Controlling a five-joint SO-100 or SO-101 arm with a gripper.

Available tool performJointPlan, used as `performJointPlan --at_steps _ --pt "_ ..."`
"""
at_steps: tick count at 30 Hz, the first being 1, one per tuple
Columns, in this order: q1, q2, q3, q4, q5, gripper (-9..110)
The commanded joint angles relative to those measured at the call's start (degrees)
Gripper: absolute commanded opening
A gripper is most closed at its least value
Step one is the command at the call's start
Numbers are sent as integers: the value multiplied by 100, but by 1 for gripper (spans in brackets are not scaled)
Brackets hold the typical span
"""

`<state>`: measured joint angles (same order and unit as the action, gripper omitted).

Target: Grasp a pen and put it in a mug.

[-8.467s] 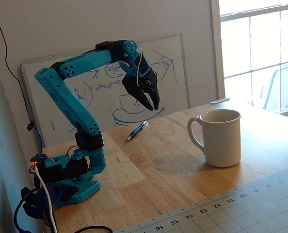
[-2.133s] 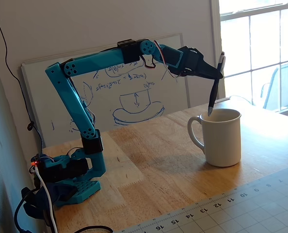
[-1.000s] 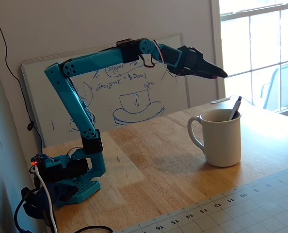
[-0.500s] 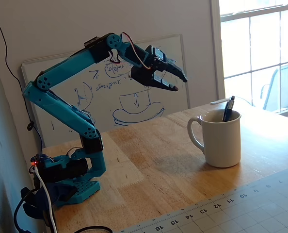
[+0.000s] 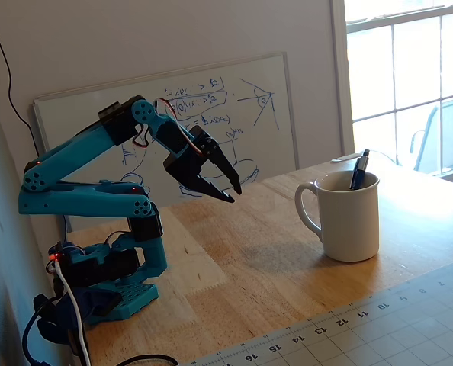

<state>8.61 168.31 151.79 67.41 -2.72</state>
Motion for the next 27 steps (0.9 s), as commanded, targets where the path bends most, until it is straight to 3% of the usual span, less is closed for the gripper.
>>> performJointPlan --at_steps 1,11,27 --pt "-44 861 642 9 -70 3" --pt "-62 2347 2514 44 -79 3" --pt "-62 2338 2637 26 -26 4"
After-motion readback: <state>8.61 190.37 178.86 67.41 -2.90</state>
